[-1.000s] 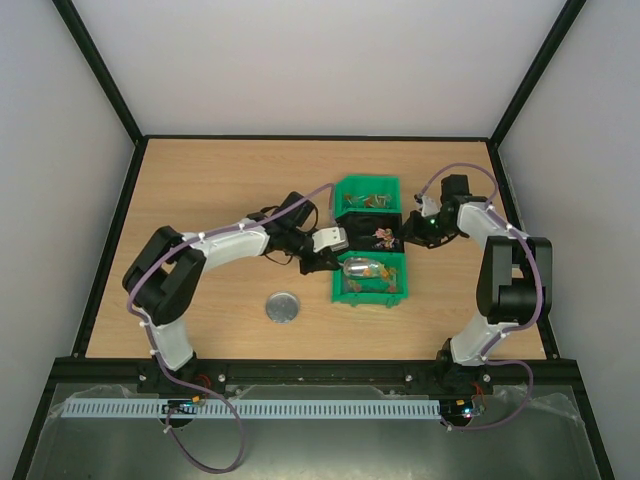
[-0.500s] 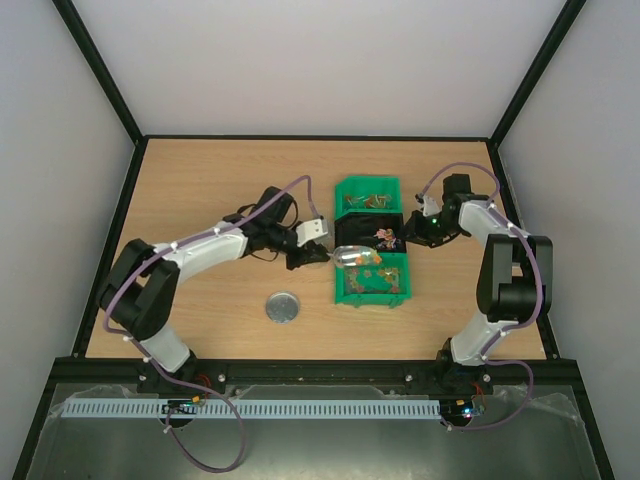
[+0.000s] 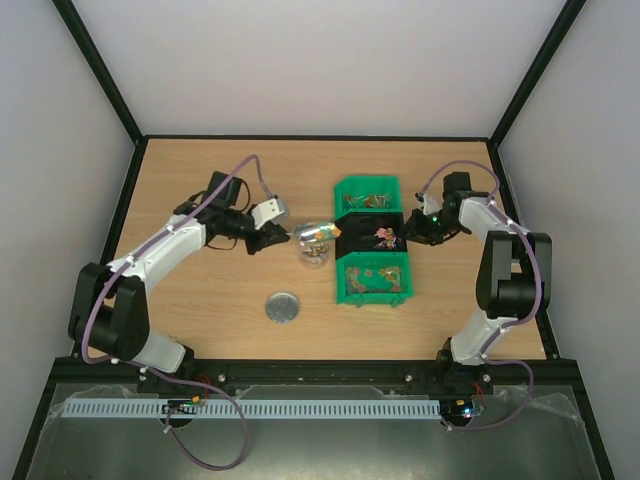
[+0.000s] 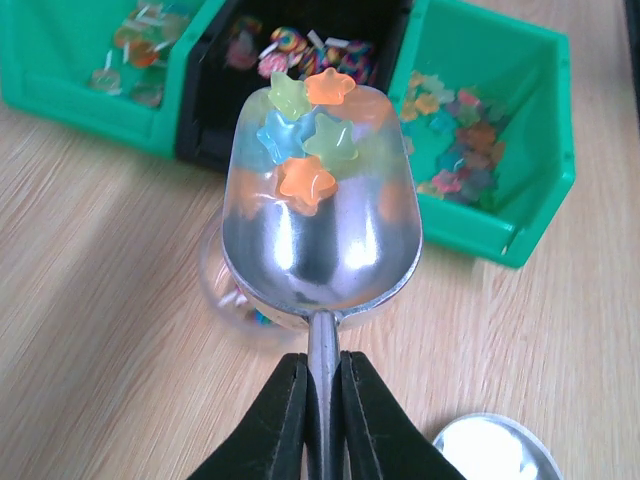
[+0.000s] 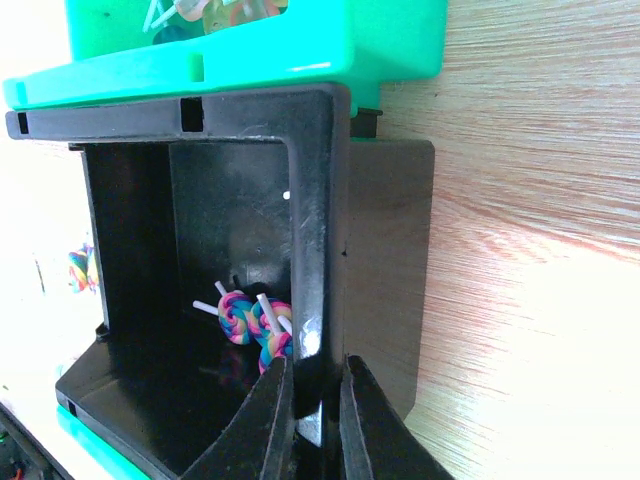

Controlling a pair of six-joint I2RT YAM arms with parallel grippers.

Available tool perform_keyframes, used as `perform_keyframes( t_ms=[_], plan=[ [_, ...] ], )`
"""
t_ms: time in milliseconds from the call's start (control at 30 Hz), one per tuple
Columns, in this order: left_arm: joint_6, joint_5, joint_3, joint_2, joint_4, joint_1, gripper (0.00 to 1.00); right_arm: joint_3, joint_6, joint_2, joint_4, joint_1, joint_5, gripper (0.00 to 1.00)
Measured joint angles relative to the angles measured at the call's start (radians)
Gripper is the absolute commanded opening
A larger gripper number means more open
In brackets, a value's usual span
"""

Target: Pack the candies

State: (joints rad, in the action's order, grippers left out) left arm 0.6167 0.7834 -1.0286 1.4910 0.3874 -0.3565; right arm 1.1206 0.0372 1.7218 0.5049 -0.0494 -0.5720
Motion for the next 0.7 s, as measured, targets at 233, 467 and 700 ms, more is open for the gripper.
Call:
perform_keyframes(
  t_ms=[233, 467, 700],
  plan=[
    [0.122, -0.049, 0.0, -0.043, 0.186, 0.107, 0.02, 0.009, -0.004, 0.008, 0.006, -0.002, -0.002, 0.01],
    [0.169, -0.119, -0.012, -0.045, 0.3, 0.113, 0.02, 0.012, -0.004, 0.01, 0.006, -0.003, -0.004, 0.01],
    [0.181, -0.184, -0.094, -0.008, 0.36, 0.105, 0.02, 0.012, -0.004, 0.01, 0.007, -0.003, -0.004, 0.01]
  ],
)
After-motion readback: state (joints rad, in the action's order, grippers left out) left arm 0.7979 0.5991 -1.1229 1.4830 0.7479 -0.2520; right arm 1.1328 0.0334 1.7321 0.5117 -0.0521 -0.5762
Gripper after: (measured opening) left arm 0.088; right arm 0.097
